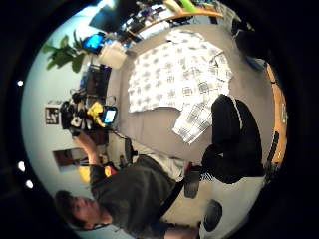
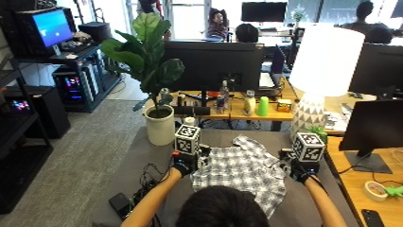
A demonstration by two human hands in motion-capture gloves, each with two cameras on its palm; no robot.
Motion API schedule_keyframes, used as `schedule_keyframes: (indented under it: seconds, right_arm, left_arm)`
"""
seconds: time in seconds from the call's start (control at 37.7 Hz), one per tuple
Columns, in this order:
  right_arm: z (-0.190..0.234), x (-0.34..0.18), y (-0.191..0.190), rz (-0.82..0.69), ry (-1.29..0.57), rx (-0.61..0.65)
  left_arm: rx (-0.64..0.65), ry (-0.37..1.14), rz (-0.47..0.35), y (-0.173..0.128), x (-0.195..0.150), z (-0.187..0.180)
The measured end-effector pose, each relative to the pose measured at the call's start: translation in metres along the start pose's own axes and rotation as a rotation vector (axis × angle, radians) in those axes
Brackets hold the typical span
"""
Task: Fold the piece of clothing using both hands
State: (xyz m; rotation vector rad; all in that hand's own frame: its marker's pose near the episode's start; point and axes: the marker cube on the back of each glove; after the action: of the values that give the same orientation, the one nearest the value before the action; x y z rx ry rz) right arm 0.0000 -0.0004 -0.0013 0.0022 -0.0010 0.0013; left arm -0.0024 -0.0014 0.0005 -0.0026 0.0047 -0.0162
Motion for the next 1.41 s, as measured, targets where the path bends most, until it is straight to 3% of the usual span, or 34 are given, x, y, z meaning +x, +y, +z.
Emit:
schedule_keyframes:
  seconds: [0.16,0.48,0.8,1.01,1.25,1.41]
  right_arm:
    - [-0.006,0.000,-0.003,0.008,-0.013,0.013]
    - [-0.005,-0.008,-0.018,-0.004,-0.001,-0.032]
    - [0.017,-0.011,-0.017,-0.007,0.016,-0.073]
    - [0.034,-0.010,-0.005,-0.009,0.030,-0.134]
    - [0.068,-0.007,-0.005,-0.040,0.024,-0.236]
    - [0.103,-0.009,-0.004,-0.079,0.040,-0.333]
  left_arm:
    - [-0.008,0.015,-0.062,-0.003,-0.009,0.001]
    - [-0.055,0.023,-0.031,-0.017,-0.014,0.030]
    - [-0.344,0.035,0.066,-0.034,0.019,0.129]
    - [-0.544,-0.071,0.001,0.008,0.050,0.149]
    - [-0.443,-0.199,-0.038,-0.001,0.051,0.162]
    - [-0.248,-0.097,0.045,-0.025,0.055,0.144]
